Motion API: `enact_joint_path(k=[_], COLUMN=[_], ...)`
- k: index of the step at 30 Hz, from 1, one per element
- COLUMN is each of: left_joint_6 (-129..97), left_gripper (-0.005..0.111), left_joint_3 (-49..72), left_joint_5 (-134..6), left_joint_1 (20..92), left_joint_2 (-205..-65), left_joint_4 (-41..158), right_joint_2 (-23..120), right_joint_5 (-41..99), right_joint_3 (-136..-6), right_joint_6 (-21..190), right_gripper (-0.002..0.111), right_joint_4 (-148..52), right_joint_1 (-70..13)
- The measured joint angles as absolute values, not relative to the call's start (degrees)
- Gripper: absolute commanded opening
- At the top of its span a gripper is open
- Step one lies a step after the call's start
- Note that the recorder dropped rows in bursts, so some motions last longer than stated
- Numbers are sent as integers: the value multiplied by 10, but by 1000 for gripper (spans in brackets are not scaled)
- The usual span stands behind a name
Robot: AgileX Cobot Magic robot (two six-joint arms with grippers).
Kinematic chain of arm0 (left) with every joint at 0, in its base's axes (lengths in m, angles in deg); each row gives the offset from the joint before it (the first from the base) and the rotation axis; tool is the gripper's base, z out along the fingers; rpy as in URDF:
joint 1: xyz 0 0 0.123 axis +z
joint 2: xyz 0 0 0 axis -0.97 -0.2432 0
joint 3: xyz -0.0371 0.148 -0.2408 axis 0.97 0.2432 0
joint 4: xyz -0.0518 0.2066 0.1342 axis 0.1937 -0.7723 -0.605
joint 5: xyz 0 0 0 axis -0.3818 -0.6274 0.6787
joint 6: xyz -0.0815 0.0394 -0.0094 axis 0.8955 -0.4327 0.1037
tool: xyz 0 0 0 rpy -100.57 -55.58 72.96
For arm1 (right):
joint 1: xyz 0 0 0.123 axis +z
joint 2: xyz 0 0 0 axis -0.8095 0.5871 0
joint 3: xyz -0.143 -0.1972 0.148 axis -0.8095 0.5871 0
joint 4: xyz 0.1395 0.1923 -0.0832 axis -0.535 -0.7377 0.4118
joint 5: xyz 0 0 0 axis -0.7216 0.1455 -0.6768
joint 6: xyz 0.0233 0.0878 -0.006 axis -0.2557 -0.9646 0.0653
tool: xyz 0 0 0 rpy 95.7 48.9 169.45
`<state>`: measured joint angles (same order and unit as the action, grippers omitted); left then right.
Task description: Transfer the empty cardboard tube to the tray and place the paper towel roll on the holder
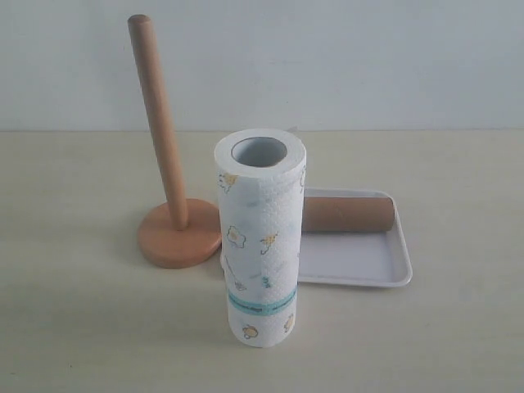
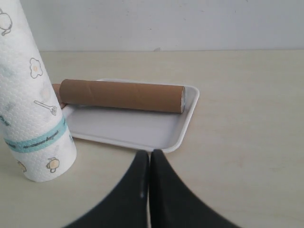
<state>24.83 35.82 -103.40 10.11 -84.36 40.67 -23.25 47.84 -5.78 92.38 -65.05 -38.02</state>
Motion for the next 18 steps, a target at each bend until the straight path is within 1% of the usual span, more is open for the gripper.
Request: enact_joint_path(k=[2,3,8,10,13,18], left_joint_6=[298,337,459,471,478,500], left_gripper=[4,4,4,4,4,4], left_joint_3=[360,365,403,422,449,490], left_joint_5=[-1010,-976,-761,-673,-586,-538], left_joint_1=[101,105,148,180,240,344], left_joint_2=[-844,-843,-826,-819,-805,-773], left_joint_4=[407,403,371,359,367,450], right_joint_2=[-232,-232,-232,-232,-232,-232], right_joint_5=[478,478,478,478,478,478], right_joint_3=[-58,-58,-58,-58,-58,-58], right_joint_6=[924,924,924,924,924,924], right_gripper=[0,0,0,0,0,0], right_joint_4=[-651,-651,-651,-651,-651,-651], right_joint_1=[-380,-380,-380,-380,-380,-380])
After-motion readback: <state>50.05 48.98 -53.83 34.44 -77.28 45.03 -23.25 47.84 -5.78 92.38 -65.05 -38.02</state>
